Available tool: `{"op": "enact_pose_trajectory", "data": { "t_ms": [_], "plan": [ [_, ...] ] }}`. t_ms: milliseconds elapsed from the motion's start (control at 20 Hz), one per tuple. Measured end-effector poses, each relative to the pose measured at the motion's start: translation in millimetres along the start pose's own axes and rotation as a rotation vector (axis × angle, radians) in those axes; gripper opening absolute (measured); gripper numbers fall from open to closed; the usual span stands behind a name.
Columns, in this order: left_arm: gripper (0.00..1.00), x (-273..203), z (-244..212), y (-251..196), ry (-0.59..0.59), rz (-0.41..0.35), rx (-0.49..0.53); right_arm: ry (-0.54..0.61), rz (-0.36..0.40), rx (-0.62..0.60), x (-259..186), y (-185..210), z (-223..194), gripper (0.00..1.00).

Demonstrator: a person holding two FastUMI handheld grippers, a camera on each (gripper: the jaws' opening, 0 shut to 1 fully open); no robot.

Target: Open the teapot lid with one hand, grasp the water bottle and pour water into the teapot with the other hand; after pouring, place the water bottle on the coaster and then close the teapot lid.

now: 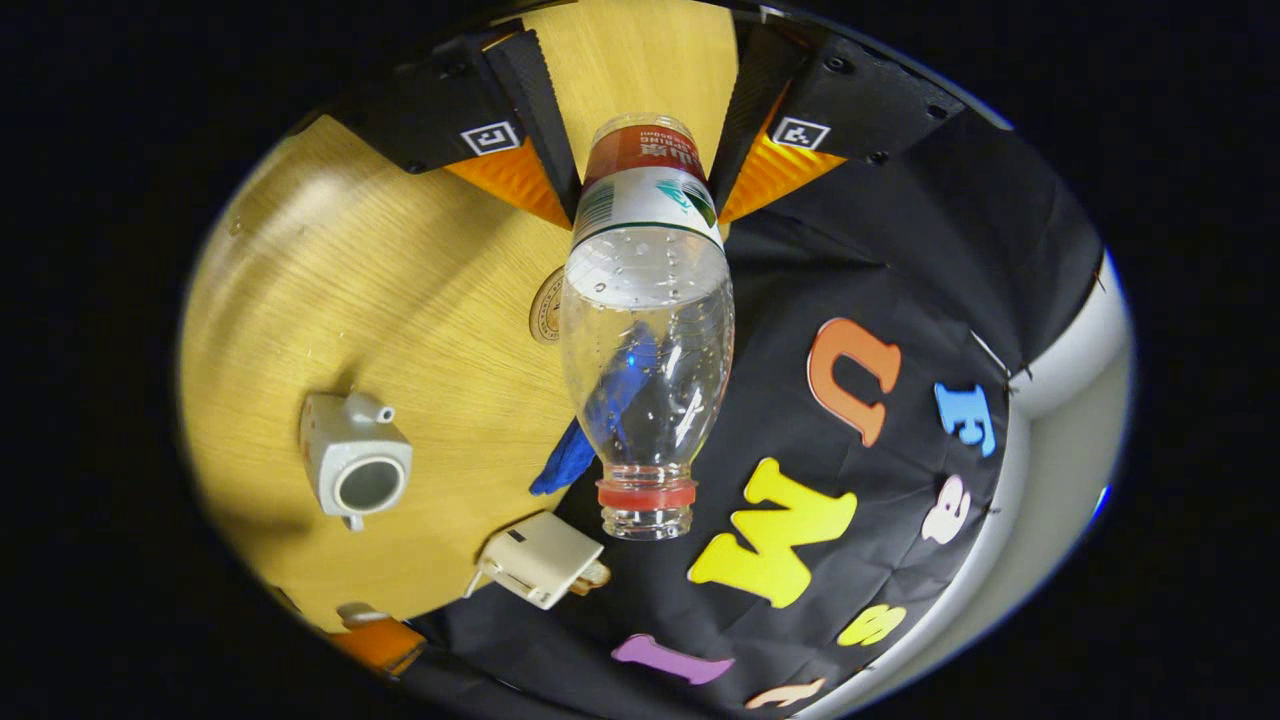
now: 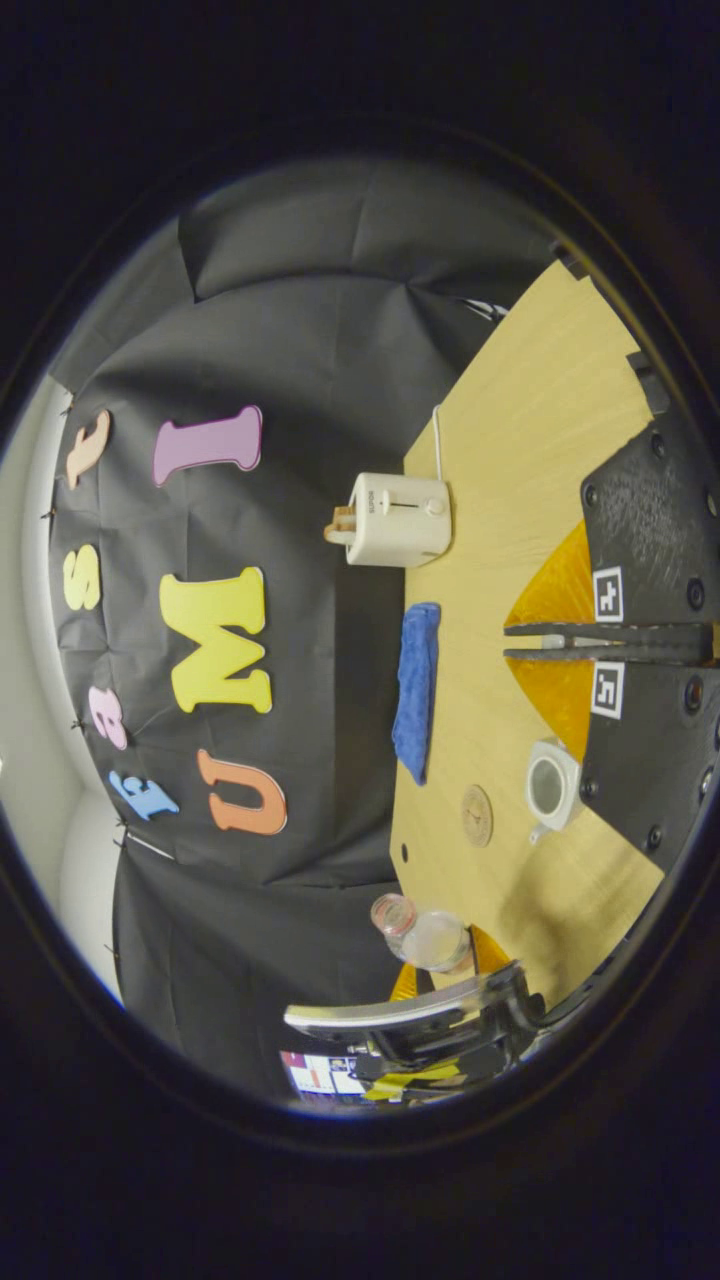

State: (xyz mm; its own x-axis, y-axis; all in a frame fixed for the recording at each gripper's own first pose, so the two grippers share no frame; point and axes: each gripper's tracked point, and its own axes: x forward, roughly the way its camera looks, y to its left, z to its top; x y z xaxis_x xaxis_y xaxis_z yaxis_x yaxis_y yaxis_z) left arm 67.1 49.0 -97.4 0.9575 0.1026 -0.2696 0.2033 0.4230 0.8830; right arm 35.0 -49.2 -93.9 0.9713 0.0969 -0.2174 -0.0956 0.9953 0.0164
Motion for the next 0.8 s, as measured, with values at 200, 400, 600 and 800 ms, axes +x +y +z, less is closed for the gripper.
{"op": "enact_pose_trajectory", "data": {
  "t_ms": [200, 400, 600, 800],
  "plan": [
    [0.76, 3.5, 17.4, -12.9, -0.020, -0.024, 0.210, 0.002, 0.004, 0.000, -4.1, -7.5, -2.3, 0.00],
    [0.76, -4.5, 25.4, -23.9, -0.029, -0.024, 0.358, 0.002, -0.002, 0.005, -7.4, -18.7, -4.7, 0.00],
    [0.76, -2.7, 30.0, -32.1, -0.020, -0.022, 0.464, 0.001, -0.011, 0.013, -10.4, -29.1, -7.5, 0.00],
    [0.76, 3.8, 32.4, -31.2, -0.003, -0.040, 0.516, 0.008, -0.014, 0.032, -9.5, -36.7, -13.1, 0.00]
  ]
}}
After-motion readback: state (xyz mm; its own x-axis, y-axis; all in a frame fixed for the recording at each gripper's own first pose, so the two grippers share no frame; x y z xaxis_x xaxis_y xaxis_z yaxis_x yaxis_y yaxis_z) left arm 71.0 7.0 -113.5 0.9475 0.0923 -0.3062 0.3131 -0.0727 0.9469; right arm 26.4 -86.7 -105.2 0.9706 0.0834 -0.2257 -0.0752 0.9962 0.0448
